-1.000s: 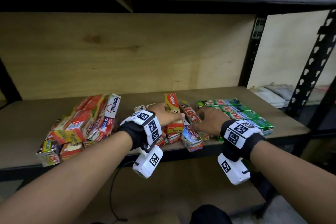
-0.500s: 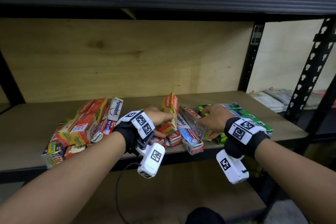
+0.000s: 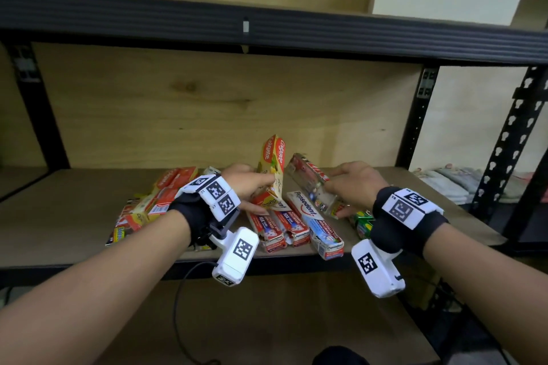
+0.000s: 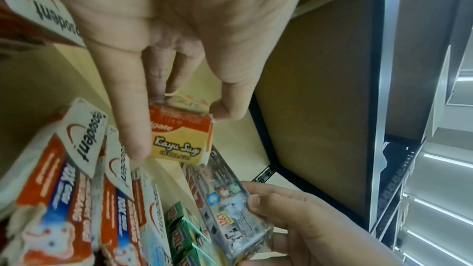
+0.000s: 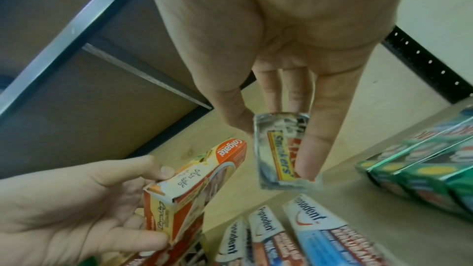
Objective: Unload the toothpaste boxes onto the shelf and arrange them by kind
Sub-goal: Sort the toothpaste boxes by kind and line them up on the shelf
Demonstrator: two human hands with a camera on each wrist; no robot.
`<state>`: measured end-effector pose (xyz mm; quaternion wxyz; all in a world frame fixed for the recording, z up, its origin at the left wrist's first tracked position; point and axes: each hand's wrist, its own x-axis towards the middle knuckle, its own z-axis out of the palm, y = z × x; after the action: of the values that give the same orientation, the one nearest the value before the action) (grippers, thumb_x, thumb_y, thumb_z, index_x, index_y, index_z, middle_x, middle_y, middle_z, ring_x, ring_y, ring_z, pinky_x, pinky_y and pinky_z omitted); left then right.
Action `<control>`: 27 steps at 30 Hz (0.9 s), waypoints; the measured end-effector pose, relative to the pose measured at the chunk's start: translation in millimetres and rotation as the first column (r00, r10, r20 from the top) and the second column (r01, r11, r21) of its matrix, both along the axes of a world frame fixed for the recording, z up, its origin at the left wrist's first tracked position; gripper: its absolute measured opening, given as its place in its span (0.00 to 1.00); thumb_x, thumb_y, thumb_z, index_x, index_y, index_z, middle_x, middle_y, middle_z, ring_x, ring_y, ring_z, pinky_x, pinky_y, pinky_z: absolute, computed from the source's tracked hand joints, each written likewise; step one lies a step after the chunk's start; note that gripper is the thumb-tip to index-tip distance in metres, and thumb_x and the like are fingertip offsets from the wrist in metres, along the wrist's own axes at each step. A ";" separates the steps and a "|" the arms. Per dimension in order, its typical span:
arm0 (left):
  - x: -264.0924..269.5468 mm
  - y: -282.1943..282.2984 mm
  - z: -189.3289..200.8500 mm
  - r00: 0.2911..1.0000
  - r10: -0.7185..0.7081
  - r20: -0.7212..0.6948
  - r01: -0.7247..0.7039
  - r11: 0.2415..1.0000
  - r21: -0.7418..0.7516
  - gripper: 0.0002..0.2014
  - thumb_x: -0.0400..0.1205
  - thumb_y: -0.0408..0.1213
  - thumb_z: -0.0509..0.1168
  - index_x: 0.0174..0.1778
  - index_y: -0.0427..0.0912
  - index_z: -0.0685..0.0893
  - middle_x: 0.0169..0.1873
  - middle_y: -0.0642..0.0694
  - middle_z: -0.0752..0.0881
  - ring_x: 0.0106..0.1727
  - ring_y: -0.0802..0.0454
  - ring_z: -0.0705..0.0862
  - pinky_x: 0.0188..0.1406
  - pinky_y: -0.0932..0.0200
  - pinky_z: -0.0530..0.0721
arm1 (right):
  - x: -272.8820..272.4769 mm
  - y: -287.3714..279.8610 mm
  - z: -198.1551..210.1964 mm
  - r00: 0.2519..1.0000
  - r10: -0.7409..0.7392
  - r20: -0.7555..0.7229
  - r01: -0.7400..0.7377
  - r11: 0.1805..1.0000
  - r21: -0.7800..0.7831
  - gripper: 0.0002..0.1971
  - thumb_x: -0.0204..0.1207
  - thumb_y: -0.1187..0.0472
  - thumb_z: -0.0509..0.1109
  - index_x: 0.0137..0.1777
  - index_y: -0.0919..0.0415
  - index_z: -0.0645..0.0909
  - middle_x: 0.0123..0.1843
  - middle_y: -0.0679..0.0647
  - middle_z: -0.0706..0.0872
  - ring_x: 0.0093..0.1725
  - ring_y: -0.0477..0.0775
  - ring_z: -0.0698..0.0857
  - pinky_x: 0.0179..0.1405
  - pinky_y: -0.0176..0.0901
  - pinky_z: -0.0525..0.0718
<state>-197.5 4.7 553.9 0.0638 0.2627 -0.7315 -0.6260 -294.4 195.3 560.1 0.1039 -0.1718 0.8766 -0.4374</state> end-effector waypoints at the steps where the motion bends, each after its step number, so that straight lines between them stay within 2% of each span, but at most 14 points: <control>1: 5.3 -4.6 3.0 1.000 0.013 -0.009 -0.013 1.000 -0.004 0.08 0.79 0.35 0.72 0.46 0.41 0.79 0.48 0.37 0.88 0.46 0.41 0.90 0.44 0.45 0.91 | 3.0 -6.0 1.5 1.000 0.012 0.020 -0.011 0.999 -0.048 0.17 0.75 0.64 0.74 0.64 0.57 0.82 0.57 0.55 0.85 0.41 0.59 0.91 0.38 0.56 0.92; 5: 33.8 -27.7 12.9 0.994 0.082 -0.074 -0.084 0.996 -0.029 0.06 0.79 0.35 0.71 0.41 0.44 0.80 0.43 0.40 0.88 0.42 0.46 0.89 0.38 0.49 0.91 | 21.8 -35.6 8.1 0.989 0.088 0.116 -0.064 0.978 -0.199 0.17 0.76 0.64 0.75 0.65 0.60 0.82 0.62 0.59 0.83 0.42 0.61 0.91 0.34 0.51 0.92; 10: 72.3 -70.8 19.1 0.977 0.183 -0.111 -0.189 0.980 -0.053 0.04 0.80 0.36 0.71 0.43 0.44 0.82 0.48 0.42 0.87 0.49 0.46 0.88 0.39 0.48 0.91 | 51.5 -81.8 12.4 0.959 0.213 0.189 -0.136 0.926 -0.352 0.15 0.77 0.66 0.74 0.63 0.61 0.80 0.62 0.61 0.81 0.49 0.65 0.90 0.35 0.50 0.92; 12: 87.1 -89.3 18.2 0.968 0.222 -0.116 -0.232 0.970 -0.077 0.07 0.80 0.37 0.71 0.51 0.42 0.83 0.57 0.42 0.85 0.56 0.45 0.87 0.42 0.46 0.92 | 64.2 -102.8 12.4 0.942 0.256 0.217 -0.153 0.903 -0.401 0.13 0.78 0.66 0.73 0.61 0.60 0.80 0.63 0.62 0.81 0.52 0.66 0.89 0.35 0.53 0.92; 14: 100.6 -106.0 15.6 0.956 0.269 -0.122 -0.281 0.955 -0.093 0.21 0.80 0.38 0.72 0.68 0.38 0.80 0.67 0.42 0.81 0.64 0.43 0.82 0.42 0.46 0.92 | 76.6 -124.3 9.8 0.924 0.292 0.248 -0.157 0.878 -0.452 0.13 0.78 0.68 0.71 0.61 0.61 0.80 0.64 0.61 0.81 0.54 0.66 0.88 0.32 0.53 0.92; 15: 107.3 -113.7 14.1 0.948 0.290 -0.127 -0.303 0.948 -0.093 0.26 0.79 0.38 0.72 0.73 0.37 0.77 0.69 0.42 0.80 0.66 0.43 0.81 0.41 0.45 0.92 | 82.1 -134.4 7.4 0.915 0.307 0.261 -0.156 0.867 -0.473 0.14 0.79 0.68 0.71 0.63 0.62 0.79 0.64 0.61 0.81 0.55 0.66 0.88 0.30 0.52 0.92; 18: 128.4 -132.8 8.6 0.936 0.329 -0.128 -0.343 0.933 -0.110 0.26 0.79 0.38 0.72 0.73 0.40 0.77 0.62 0.44 0.84 0.57 0.46 0.85 0.43 0.45 0.91 | 95.1 -161.0 -3.2 0.896 0.336 0.289 -0.164 0.857 -0.490 0.13 0.78 0.68 0.70 0.62 0.61 0.79 0.63 0.62 0.81 0.53 0.63 0.87 0.32 0.52 0.91; 20: 141.1 -145.0 2.9 0.931 0.346 -0.115 -0.361 0.917 -0.169 0.28 0.79 0.39 0.73 0.76 0.40 0.75 0.62 0.45 0.84 0.54 0.47 0.86 0.42 0.47 0.92 | 100.4 -176.0 -10.8 0.887 0.337 0.316 -0.150 0.857 -0.493 0.11 0.78 0.68 0.70 0.58 0.60 0.79 0.63 0.63 0.81 0.53 0.65 0.87 0.33 0.52 0.91; 22: 152.7 -154.8 -4.0 0.928 0.362 -0.092 -0.374 0.896 -0.238 0.32 0.79 0.40 0.73 0.79 0.42 0.71 0.68 0.43 0.81 0.58 0.46 0.86 0.35 0.52 0.92 | 104.4 -188.0 -16.4 0.874 0.341 0.344 -0.139 0.857 -0.496 0.10 0.78 0.68 0.71 0.57 0.60 0.79 0.64 0.63 0.79 0.54 0.68 0.86 0.34 0.52 0.91; 24: 161.0 -163.6 -12.7 0.926 0.372 -0.060 -0.371 0.873 -0.316 0.34 0.79 0.41 0.73 0.80 0.43 0.70 0.73 0.43 0.78 0.63 0.44 0.84 0.30 0.55 0.91 | 107.1 -196.5 -21.0 0.857 0.361 0.368 -0.146 0.855 -0.498 0.12 0.79 0.67 0.70 0.61 0.62 0.77 0.60 0.61 0.79 0.50 0.65 0.87 0.38 0.52 0.91; 26: 166.0 -170.9 -22.3 0.928 0.373 -0.016 -0.352 0.861 -0.366 0.33 0.79 0.41 0.72 0.80 0.42 0.70 0.74 0.44 0.76 0.65 0.44 0.82 0.30 0.54 0.91 | 108.5 -202.3 -24.9 0.848 0.369 0.381 -0.162 0.864 -0.476 0.15 0.81 0.65 0.69 0.65 0.62 0.74 0.54 0.60 0.82 0.44 0.61 0.89 0.40 0.52 0.91; 27: 167.3 -174.1 -27.4 0.930 0.367 0.004 -0.338 0.860 -0.382 0.32 0.79 0.41 0.73 0.79 0.43 0.71 0.73 0.45 0.77 0.64 0.45 0.82 0.32 0.53 0.91 | 108.4 -205.2 -26.9 0.855 0.368 0.366 -0.185 0.875 -0.447 0.16 0.81 0.63 0.69 0.66 0.62 0.74 0.54 0.60 0.84 0.41 0.60 0.90 0.38 0.51 0.91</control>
<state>-30.1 -169.4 526.5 0.1981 0.3988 -0.7789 -0.4417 -186.0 -9.9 533.2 0.3255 -0.2126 0.6882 -0.6126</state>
